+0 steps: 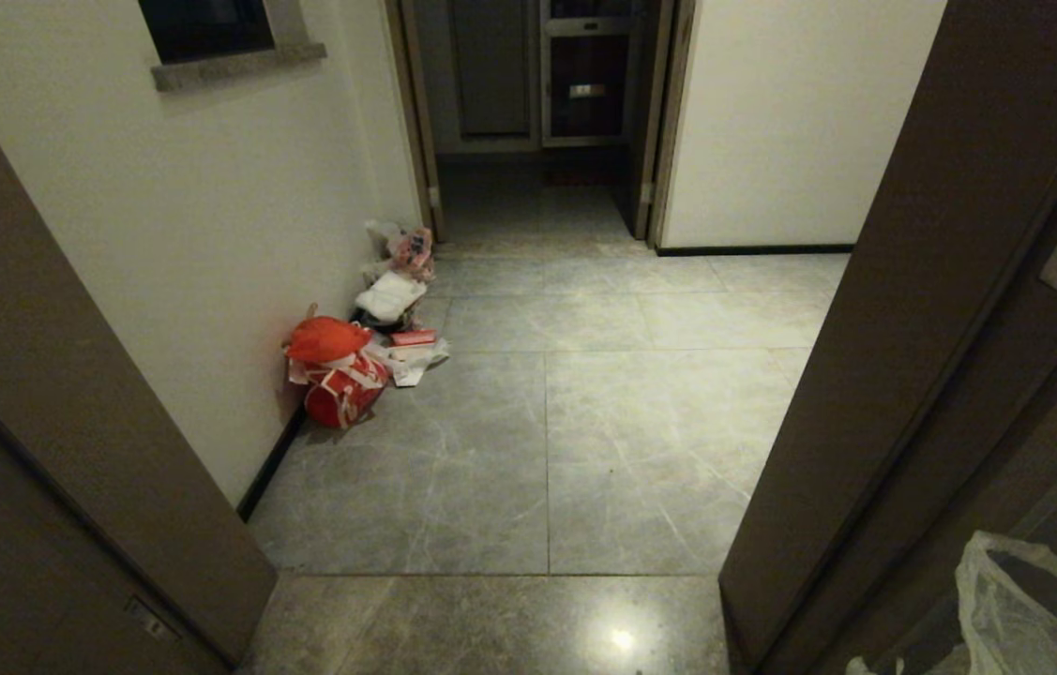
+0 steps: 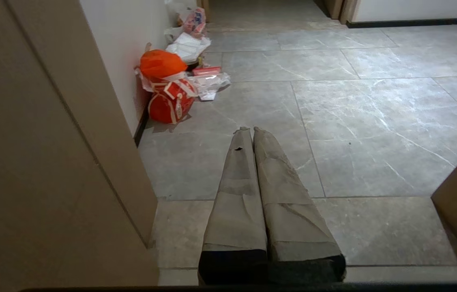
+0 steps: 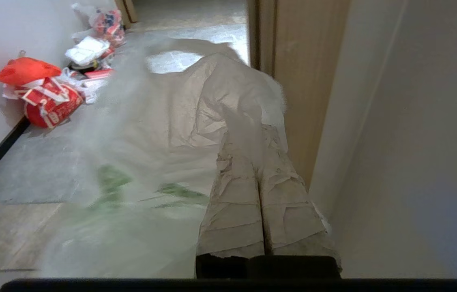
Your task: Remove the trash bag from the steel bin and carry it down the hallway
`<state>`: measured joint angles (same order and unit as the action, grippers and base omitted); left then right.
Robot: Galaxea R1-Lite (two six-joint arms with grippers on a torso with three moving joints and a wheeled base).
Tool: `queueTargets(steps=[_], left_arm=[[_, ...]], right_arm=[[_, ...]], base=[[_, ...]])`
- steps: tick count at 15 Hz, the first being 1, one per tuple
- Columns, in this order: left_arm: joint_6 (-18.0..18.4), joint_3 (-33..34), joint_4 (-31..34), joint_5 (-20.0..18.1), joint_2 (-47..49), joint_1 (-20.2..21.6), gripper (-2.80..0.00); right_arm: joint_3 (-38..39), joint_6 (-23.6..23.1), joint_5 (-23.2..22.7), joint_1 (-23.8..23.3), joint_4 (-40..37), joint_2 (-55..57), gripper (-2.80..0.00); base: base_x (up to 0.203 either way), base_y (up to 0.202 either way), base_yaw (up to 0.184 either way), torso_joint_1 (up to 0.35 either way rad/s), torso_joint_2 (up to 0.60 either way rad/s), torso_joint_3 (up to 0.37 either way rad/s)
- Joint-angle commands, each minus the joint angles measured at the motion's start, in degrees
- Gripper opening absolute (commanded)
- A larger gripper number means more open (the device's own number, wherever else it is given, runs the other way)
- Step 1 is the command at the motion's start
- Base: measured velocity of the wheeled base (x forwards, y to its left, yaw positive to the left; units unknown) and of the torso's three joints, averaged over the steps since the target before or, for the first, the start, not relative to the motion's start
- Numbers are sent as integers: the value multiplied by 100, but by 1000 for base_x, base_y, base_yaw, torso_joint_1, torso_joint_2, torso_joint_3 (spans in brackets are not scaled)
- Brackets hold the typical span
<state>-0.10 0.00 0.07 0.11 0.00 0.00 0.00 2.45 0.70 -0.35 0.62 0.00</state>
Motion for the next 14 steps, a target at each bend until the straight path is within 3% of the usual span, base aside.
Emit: queueTargets(steps=[1,6,14], left_arm=[[-8,9,1,7,0,0,-280],[-8,9,1,7,9,0,-280],[1,0,1,-2,0,0,-280]], right_arm=[[0,1,0,0,-1,0,-280],[0,1,0,0,-1,0,-280],[0,1,0,0,8,0,-280]], base=[[0,0,0,0,0,0],[22,0,-1,1,0,1],[181,0,-1,3,2,4]])
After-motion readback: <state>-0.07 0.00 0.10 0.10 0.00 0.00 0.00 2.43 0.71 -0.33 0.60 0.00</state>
